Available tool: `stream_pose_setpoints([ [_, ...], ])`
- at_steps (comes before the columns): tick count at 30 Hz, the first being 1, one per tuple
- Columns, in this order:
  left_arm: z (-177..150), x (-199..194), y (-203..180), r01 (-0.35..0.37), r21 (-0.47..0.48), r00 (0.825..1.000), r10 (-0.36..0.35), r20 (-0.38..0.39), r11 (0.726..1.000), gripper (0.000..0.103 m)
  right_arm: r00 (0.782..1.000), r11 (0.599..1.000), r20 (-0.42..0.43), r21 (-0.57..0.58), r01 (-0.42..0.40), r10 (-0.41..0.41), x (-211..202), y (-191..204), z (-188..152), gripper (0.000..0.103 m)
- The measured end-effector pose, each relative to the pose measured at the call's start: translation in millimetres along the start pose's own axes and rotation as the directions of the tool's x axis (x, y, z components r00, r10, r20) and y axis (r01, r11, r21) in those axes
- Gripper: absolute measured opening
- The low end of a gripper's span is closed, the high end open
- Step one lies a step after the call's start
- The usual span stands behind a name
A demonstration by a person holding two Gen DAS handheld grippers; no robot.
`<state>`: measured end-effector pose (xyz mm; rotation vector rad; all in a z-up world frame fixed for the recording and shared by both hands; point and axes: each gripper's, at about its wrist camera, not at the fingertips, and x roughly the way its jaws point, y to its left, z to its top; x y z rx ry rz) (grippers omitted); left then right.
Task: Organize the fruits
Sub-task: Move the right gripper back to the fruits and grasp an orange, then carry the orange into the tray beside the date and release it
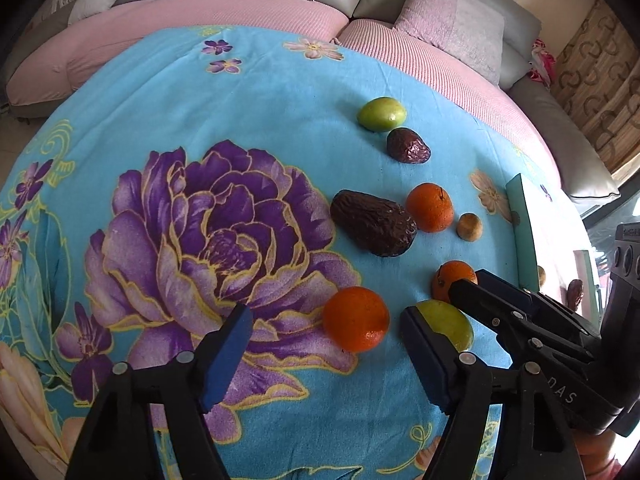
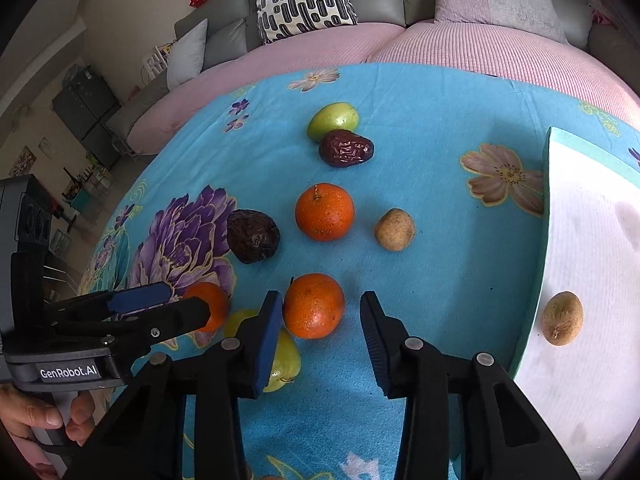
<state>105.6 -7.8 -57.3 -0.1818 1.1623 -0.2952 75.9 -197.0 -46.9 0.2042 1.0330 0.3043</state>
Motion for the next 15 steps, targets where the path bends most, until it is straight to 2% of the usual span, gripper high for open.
stream_pose_setpoints([
  [4, -0.7, 3.3, -2.4, 0.012, 0.007, 1.000, -0.012, -0.016, 1.000, 0.061, 1.000, 1.000, -0.003, 0.005, -0.009, 0.009, 0.7, -0.4, -0.5, 0.039],
  [9, 0.6, 6.9, -8.0, 0.068, 0.009, 0.997, -0.068, -0.032, 0.998, 0.041, 1.000, 1.000, -0.003, 0.007, -0.024, 0.024, 0.4, 0.9, -0.7, 0.034],
  [15, 2.3, 8.0, -11.0, 0.071, 0.018, 0.997, -0.071, -0.031, 0.997, 0.038, 0.998, 0.997, -0.007, 0.056, -0.059, 0.059, 2.8, -4.7, -1.4, 0.034],
])
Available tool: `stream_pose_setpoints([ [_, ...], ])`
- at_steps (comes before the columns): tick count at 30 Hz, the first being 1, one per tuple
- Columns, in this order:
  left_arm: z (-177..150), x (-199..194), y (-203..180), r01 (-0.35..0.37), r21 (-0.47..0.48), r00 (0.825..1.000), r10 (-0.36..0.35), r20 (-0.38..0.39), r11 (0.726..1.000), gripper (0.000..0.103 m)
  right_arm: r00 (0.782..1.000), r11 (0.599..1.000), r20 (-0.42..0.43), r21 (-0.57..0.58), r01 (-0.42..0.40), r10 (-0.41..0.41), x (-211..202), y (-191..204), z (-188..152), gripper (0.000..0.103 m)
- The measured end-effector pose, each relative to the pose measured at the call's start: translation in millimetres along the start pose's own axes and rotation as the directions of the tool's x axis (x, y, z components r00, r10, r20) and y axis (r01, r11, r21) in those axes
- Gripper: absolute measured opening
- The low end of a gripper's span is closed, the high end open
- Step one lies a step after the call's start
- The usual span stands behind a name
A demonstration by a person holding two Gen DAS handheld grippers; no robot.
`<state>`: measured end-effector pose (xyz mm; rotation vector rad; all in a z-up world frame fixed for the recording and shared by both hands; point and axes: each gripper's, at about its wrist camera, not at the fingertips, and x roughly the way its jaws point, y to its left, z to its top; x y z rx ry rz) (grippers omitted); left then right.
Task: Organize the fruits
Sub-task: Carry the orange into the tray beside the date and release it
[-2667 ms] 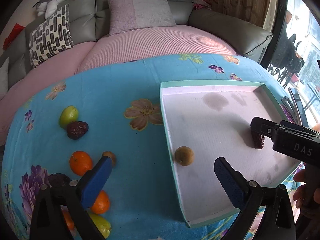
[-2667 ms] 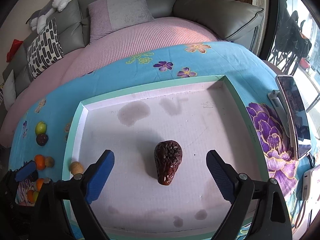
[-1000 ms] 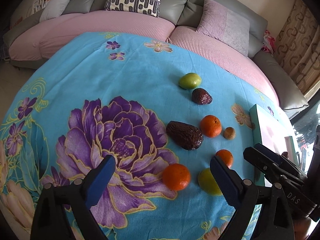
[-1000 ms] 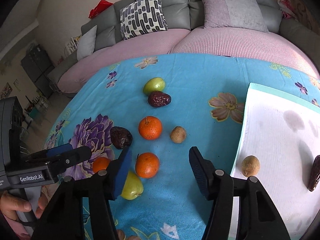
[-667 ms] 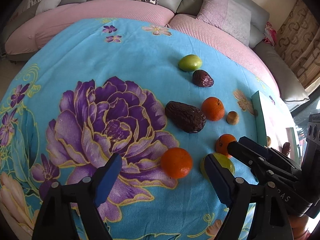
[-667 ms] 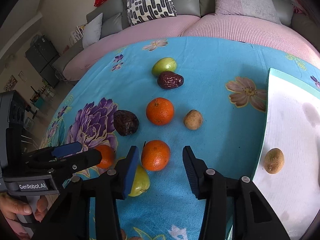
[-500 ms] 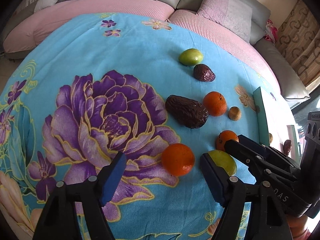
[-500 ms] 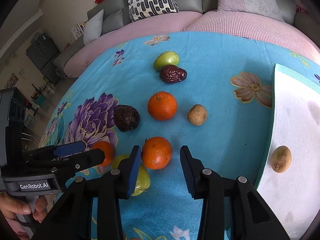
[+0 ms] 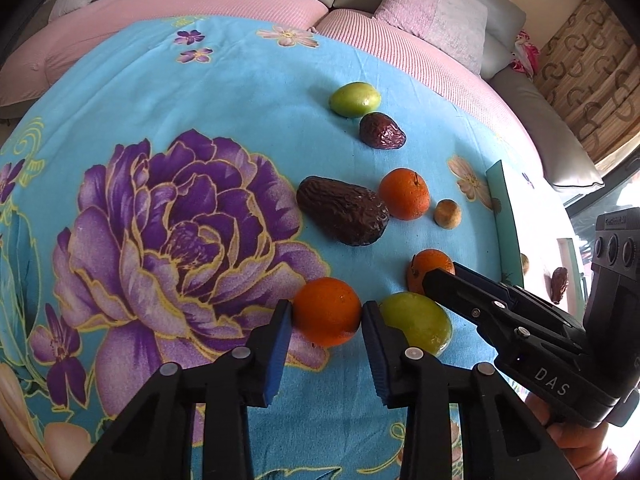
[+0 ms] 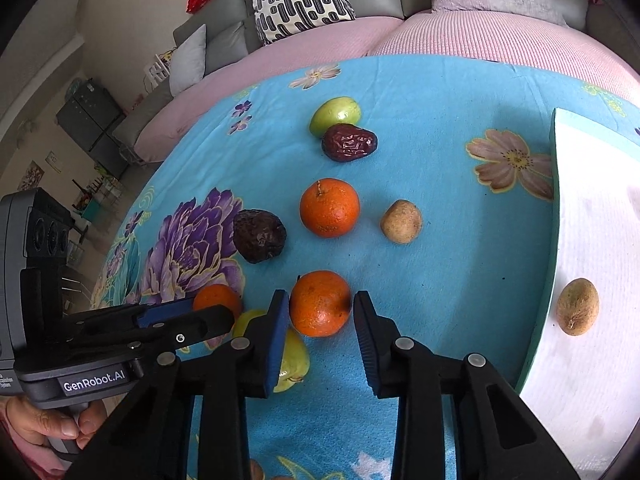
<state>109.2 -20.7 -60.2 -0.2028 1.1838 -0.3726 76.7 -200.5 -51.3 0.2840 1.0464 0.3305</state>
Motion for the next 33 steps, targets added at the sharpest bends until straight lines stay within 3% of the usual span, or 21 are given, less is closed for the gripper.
stream_pose_setpoints([
  [16, 1.6, 4.1, -3.2, -0.024, 0.027, 1.000, 0.024, 0.003, 0.999, 0.038, 0.998, 0.996, -0.015, 0.072, -0.053, 0.055, 2.4, -7.1, -0.8, 0.035],
  [22, 2.3, 1.2, -1.5, -0.042, 0.020, 0.999, 0.042, 0.022, 0.999, 0.038, 1.000, 0.999, -0.009, 0.041, -0.010, 0.011, -2.3, -1.6, 0.2, 0.034],
  [28, 4.8, -12.3, 1.6, -0.067, 0.011, 0.994, 0.065, 0.087, 0.998, 0.038, 0.999, 0.996, 0.044, 0.086, 0.009, -0.013, -21.2, -12.3, 5.7, 0.033],
  [33, 6.6, -26.2, -11.3, -0.072, 0.063, 0.987, 0.062, 0.151, 0.995, 0.038, 0.987, 0.990, 0.113, 0.101, 0.103, -0.114, -55.9, -22.1, 13.0, 0.033],
])
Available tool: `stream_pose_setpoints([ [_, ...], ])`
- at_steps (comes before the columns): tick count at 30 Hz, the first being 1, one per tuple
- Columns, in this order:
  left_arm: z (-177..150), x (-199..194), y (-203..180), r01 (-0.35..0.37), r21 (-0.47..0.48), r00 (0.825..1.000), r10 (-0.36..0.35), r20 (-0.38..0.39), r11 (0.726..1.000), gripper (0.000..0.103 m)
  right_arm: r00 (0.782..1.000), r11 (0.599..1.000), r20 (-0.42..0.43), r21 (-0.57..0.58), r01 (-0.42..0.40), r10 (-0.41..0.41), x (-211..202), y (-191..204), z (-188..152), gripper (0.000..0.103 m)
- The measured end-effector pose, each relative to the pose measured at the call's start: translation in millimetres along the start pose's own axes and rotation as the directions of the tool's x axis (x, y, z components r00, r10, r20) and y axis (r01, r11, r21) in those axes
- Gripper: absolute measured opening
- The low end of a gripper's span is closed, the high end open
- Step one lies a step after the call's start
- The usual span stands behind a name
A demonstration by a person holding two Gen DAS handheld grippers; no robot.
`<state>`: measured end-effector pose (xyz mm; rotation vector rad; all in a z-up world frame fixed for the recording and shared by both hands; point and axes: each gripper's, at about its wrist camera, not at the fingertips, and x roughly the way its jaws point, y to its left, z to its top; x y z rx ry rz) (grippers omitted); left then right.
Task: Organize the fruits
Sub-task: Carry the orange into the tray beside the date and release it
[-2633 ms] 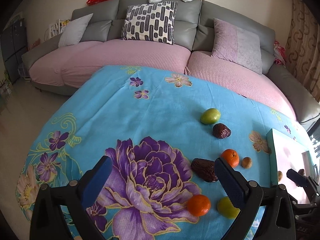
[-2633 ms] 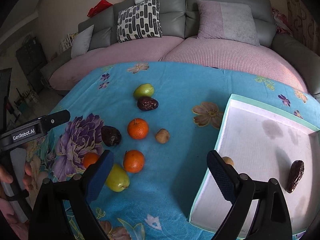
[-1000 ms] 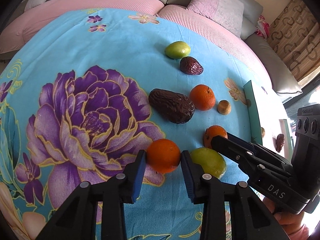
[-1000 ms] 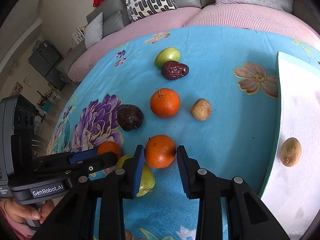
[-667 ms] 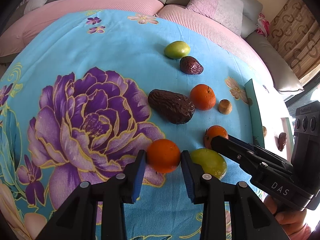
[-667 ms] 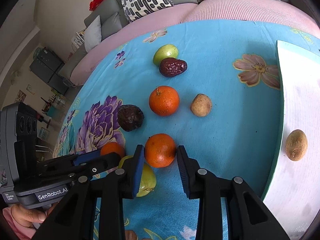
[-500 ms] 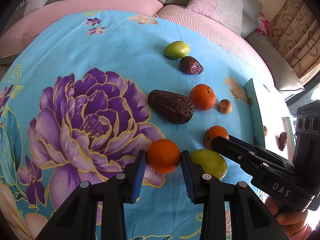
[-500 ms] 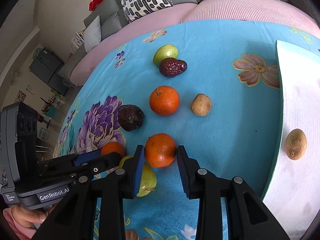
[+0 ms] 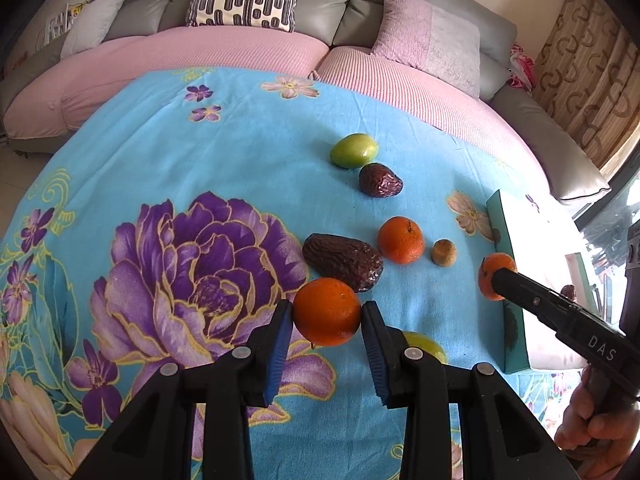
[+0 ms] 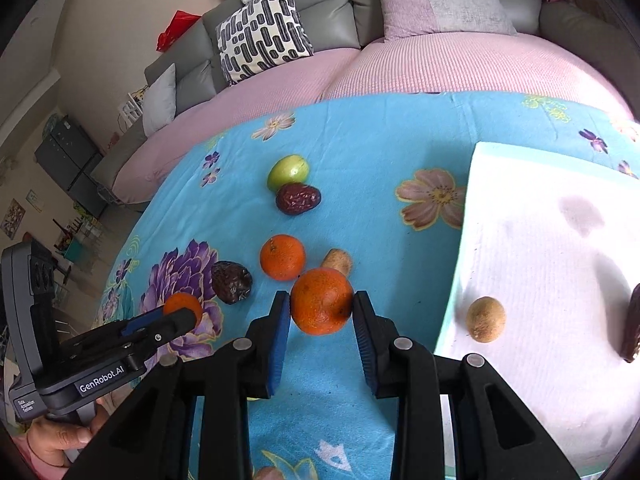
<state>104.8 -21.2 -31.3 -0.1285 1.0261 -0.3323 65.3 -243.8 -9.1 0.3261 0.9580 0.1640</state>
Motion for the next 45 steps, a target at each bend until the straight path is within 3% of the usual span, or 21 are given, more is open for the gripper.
stream_pose_setpoints([
  [4, 2.7, -4.2, -16.5, 0.009, 0.048, 1.000, -0.010, 0.027, 0.999, 0.038, 0.994, 0.994, 0.042, 0.033, 0.104, -0.106, -25.8, -21.0, 6.1, 0.033],
  [11, 3.3, -2.1, -53.4, 0.031, 0.157, 0.999, -0.036, 0.028, 0.987, 0.038, 0.961, 0.956, 0.059, 0.136, 0.261, -0.271, -60.9, -72.4, 9.9, 0.033],
  [22, -3.4, 4.3, -111.0, 0.085, 0.261, 0.996, -0.078, -0.037, 0.962, 0.038, 0.846, 0.831, 0.069, 0.242, 0.500, -0.529, -118.2, -146.2, 3.5, 0.033],
  [30, -5.5, 15.4, -184.1, 0.186, 0.401, 0.982, -0.161, -0.095, 0.897, 0.038, 0.829, 0.799, 0.058, 0.312, 0.515, -0.557, -133.5, -174.6, -3.1, 0.033],
  [36, -15.6, 35.2, -220.1, 0.205, 0.481, 0.978, -0.157, -0.140, 0.852, 0.038, 0.831, 0.792, 0.041, 0.330, 0.513, -0.555, -129.9, -185.8, -4.4, 0.033],
  [45, -32.4, 59.3, -220.2, 0.206, 0.494, 0.974, -0.126, -0.189, 0.845, 0.038, 0.836, 0.776, -0.051, 0.344, 0.528, -0.546, -113.6, -202.0, -11.7, 0.033],
])
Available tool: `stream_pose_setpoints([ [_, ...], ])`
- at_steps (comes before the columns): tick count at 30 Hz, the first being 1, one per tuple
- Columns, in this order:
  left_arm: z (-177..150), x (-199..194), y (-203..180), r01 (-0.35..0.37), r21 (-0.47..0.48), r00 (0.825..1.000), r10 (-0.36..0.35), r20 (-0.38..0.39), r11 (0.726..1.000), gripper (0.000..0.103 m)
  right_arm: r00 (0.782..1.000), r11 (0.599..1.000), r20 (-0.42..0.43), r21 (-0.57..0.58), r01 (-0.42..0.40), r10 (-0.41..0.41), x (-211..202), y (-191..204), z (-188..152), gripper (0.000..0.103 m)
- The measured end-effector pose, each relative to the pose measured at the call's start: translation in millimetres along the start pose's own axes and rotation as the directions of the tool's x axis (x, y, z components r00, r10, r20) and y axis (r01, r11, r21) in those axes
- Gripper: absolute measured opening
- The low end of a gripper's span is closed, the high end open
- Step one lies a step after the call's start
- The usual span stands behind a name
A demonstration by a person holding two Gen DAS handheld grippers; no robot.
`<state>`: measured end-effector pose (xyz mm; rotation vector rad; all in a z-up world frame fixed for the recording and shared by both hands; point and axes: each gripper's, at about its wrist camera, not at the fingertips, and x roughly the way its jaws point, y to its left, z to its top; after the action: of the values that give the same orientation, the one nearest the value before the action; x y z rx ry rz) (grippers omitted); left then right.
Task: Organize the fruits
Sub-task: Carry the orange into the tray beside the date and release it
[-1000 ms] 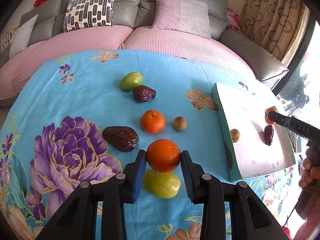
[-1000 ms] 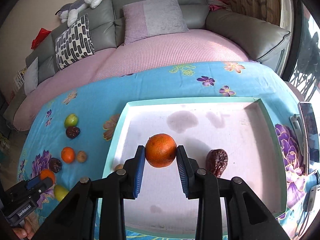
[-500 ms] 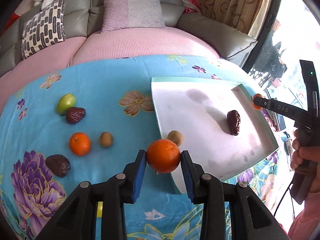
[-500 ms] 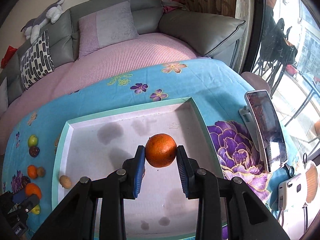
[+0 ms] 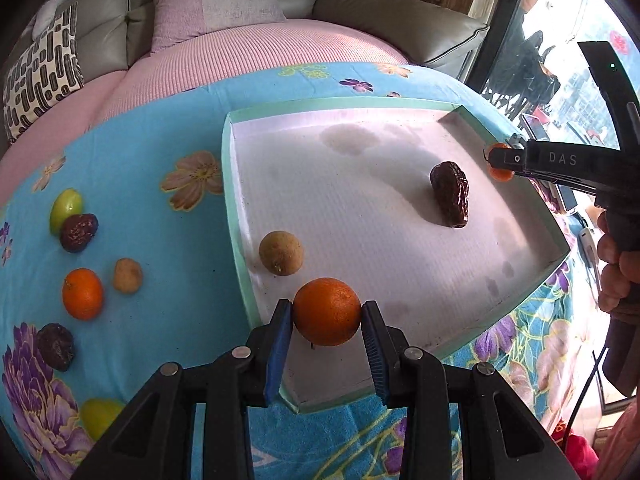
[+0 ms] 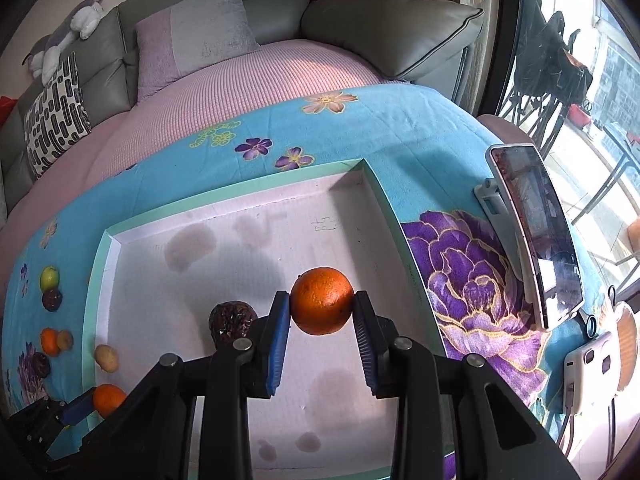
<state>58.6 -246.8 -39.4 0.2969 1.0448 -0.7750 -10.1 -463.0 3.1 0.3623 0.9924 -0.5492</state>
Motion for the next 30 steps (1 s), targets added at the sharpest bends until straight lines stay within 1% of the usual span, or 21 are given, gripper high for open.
stream_pose_setpoints([
  [6, -1.7, 1.4, 0.8, 0.011, 0.002, 1.000, -0.011, -0.002, 1.000, 0.038, 0.997, 1.000, -0.074, 0.008, 0.005, -0.005, 19.4, -2.1, -5.3, 0.033],
  [12, -0.8, 1.4, 1.5, 0.025, -0.003, 1.000, -0.025, -0.007, 1.000, 0.038, 0.997, 1.000, -0.072, -0.016, 0.023, -0.024, 19.9, 2.2, -4.9, 0.034],
  [16, -0.7, 0.9, 2.1, 0.033, -0.013, 0.999, -0.033, -0.009, 0.999, 0.038, 0.997, 1.000, -0.072, -0.013, 0.026, -0.027, 20.8, 2.9, -3.9, 0.034],
  [21, -0.5, -4.7, 3.4, 0.024, -0.018, 1.000, -0.025, -0.006, 1.000, 0.039, 0.997, 1.000, -0.074, -0.017, 0.024, -0.026, 20.7, 5.0, -3.4, 0.034],
  [23, 0.1, -9.8, 3.9, 0.016, -0.016, 1.000, -0.016, 0.007, 1.000, 0.039, 0.998, 1.000, -0.068, -0.014, 0.015, -0.016, 18.1, 5.2, -2.8, 0.036],
  [25, 1.1, -15.2, 5.6, 0.018, -0.020, 1.000, -0.018, 0.021, 1.000, 0.040, 0.998, 1.000, -0.061, -0.017, 0.018, -0.019, 15.1, 5.8, -2.2, 0.044],
  [30, 3.4, -31.4, 13.7, 0.012, -0.045, 0.998, -0.009, 0.064, 0.999, 0.042, 1.000, 0.999, -0.021, -0.029, 0.018, -0.018, 1.7, 9.2, -0.1, 0.044],
])
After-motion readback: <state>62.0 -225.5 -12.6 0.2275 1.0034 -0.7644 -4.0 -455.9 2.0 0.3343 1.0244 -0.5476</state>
